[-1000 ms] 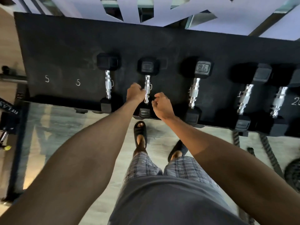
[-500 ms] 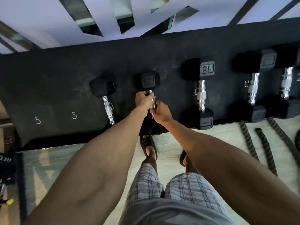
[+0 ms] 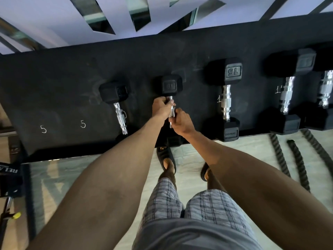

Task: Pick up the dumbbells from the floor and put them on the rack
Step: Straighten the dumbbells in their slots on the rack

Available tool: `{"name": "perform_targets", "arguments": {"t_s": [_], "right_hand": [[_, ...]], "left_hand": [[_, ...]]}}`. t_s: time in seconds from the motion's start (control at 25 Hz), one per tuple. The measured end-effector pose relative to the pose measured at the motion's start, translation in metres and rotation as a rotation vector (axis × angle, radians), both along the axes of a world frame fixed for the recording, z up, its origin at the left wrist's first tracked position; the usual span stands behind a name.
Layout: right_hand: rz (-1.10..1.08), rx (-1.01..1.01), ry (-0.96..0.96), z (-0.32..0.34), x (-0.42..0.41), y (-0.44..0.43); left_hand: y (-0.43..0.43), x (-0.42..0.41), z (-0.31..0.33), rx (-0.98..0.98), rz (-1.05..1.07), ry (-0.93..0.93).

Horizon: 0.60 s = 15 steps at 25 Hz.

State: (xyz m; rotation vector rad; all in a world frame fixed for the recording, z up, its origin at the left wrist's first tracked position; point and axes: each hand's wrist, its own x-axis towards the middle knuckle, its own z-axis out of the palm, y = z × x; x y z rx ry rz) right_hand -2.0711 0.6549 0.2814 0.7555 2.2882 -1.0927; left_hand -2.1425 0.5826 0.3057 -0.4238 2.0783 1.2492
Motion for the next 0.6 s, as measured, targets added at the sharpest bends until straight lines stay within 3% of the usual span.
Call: {"name": "perform_targets", "arguments": {"t_s": [0.12, 0.28, 0.36, 0.48, 0.6], "right_hand": [[-0.015, -0.038, -0.003, 0.006, 0.002, 0.003], [0.103, -0.051, -0.014, 0.028, 0.013, 0.016], [0.139, -0.017, -0.001, 0.041, 0.028, 0.037], [0.147, 0.068, -0.024, 0.059, 0.065, 0.088], [0.183, 0.135, -0.12, 0.075, 0.107, 0.15]], "left_hand": [[0.001, 0.002, 0.004, -0.076, -0.056, -0.007], [0.005, 0.018, 0.034, -0.556, -0.431, 0.02], [0.016, 0.03, 0.054, -0.701, -0.686, 0.081], [0.053, 0.049, 0.074, -0.735, -0.99, 0.143], [0.11, 0.074, 0.082, -0.587, -1.04, 0.066]]}}
